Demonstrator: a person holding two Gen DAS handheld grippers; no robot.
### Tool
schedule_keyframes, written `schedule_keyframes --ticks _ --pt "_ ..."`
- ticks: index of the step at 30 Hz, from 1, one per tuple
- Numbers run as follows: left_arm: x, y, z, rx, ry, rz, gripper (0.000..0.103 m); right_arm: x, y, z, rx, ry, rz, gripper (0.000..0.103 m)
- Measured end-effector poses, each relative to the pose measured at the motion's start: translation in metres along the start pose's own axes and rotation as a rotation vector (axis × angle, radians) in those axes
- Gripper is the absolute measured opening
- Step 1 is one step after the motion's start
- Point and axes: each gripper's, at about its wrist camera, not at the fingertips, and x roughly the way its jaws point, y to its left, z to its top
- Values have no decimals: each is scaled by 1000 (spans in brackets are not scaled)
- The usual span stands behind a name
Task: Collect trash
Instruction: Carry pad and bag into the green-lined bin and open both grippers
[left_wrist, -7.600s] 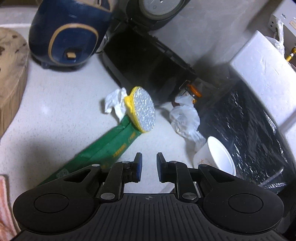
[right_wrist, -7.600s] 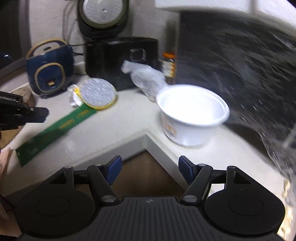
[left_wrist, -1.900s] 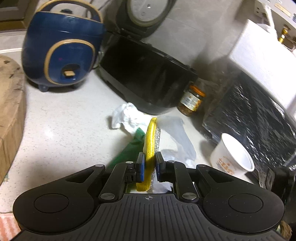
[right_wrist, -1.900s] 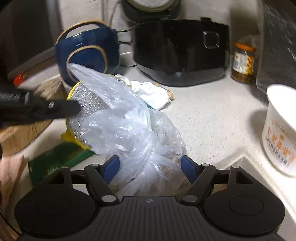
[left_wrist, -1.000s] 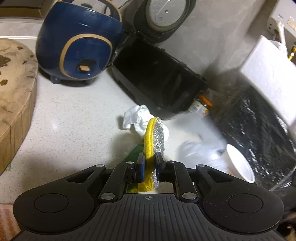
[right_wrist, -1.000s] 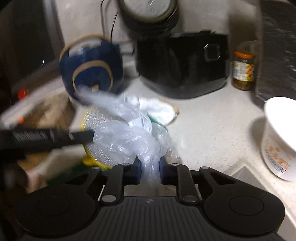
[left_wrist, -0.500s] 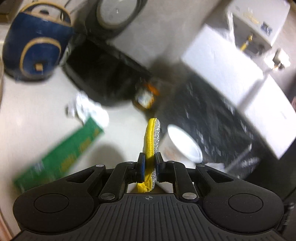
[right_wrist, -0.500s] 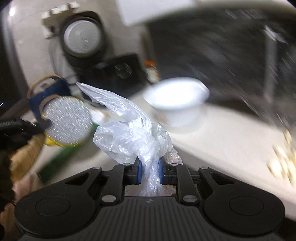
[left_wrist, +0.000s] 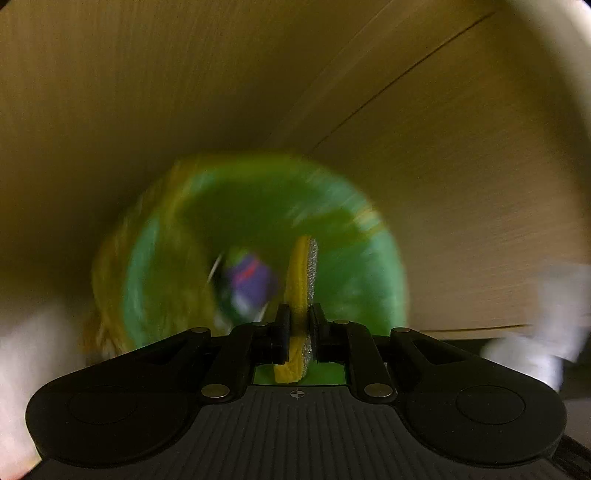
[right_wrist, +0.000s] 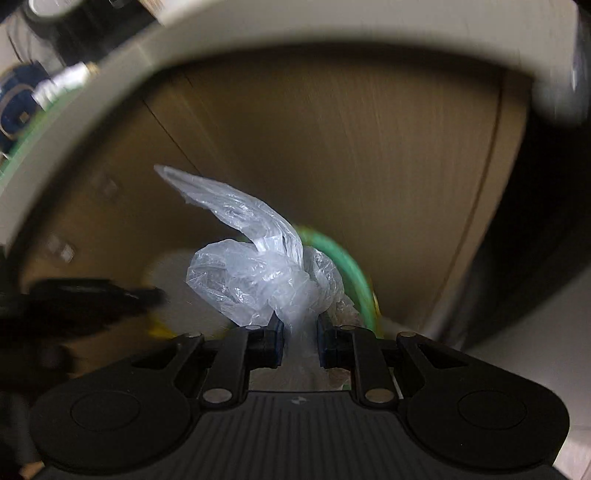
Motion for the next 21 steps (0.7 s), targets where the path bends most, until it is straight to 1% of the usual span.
schedule_keyframes --ticks 2,4,6,8,12,14,17,21 --pt "37 17 -6 -47 35 -7 15 13 -8 -11 15 25 -11 17" --pt "64 25 -6 -53 83 11 20 24 -15 -17 29 45 -11 17" --pt "76 27 -5 -19 99 46 21 33 -20 -18 33 63 -11 17" --pt "77 30 -6 0 81 58 21 42 -19 -16 32 78 -7 17" --pt "59 45 -10 -37 68 31 21 66 -19 -10 62 119 27 17" --pt "43 47 -14 -14 66 43 21 84 -15 -8 76 151 57 17" --pt "27 53 -20 18 83 61 21 114 0 -3 68 189 93 17" --pt "-7 64 -27 17 56 1 21 171 31 0 68 236 110 17"
